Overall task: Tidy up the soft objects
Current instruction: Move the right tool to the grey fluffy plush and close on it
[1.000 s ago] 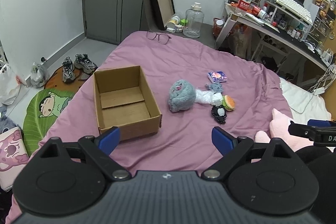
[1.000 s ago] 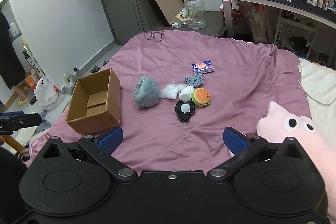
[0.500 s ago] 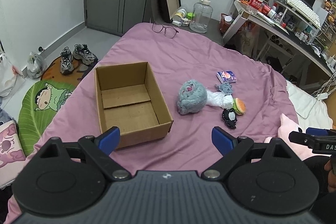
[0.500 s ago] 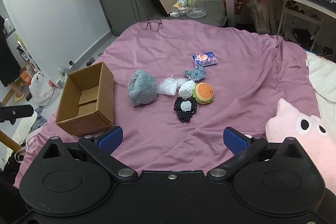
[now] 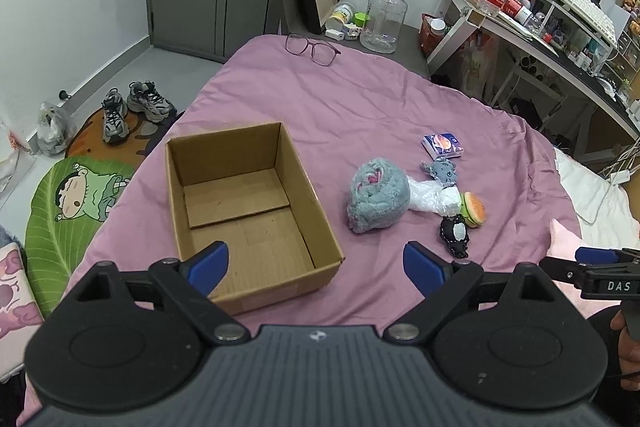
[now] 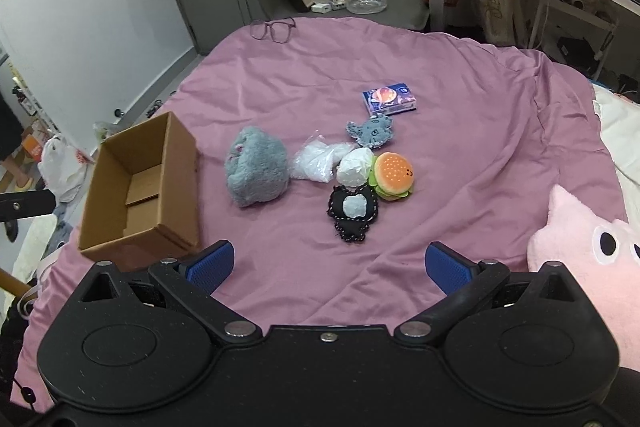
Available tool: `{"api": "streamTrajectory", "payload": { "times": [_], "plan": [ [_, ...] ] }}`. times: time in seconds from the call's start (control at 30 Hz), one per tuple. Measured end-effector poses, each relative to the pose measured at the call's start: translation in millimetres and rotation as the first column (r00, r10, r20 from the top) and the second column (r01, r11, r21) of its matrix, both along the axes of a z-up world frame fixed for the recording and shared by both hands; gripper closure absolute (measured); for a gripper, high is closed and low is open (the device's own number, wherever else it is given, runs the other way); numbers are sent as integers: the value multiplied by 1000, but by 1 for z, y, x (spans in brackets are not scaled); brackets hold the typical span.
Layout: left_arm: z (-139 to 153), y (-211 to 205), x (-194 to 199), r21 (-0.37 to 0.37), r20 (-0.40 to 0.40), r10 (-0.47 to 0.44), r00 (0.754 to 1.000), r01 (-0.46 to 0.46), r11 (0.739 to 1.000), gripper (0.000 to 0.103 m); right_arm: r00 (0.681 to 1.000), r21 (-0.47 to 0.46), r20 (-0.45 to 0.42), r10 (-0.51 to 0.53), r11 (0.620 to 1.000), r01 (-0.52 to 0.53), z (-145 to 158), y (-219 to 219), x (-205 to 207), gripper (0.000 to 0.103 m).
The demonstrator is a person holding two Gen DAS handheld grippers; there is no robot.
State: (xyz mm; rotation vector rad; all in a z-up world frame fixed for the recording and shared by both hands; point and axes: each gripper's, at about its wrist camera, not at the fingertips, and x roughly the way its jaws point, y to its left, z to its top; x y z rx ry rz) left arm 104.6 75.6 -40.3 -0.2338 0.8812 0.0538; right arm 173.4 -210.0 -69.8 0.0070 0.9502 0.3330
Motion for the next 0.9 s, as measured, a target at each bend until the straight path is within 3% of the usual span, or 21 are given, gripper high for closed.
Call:
{"api": "streamTrajectory", "payload": {
  "times": [0.43, 0.8, 0.9],
  "plan": [
    [-15, -6, 51, -26, 13, -67, 998, 67, 997, 10, 1000, -15, 13, -26, 1000, 26, -15, 14, 25, 1],
    [-37, -21, 90, -44, 22, -112, 993, 113, 993, 14, 999, 77, -29, -21, 997, 23, -28, 25, 56, 44],
    [-44, -21, 100, -52, 22, -113, 993, 114, 992, 20, 998, 114, -59, -14, 993, 21, -34, 31, 65, 47]
  ]
}}
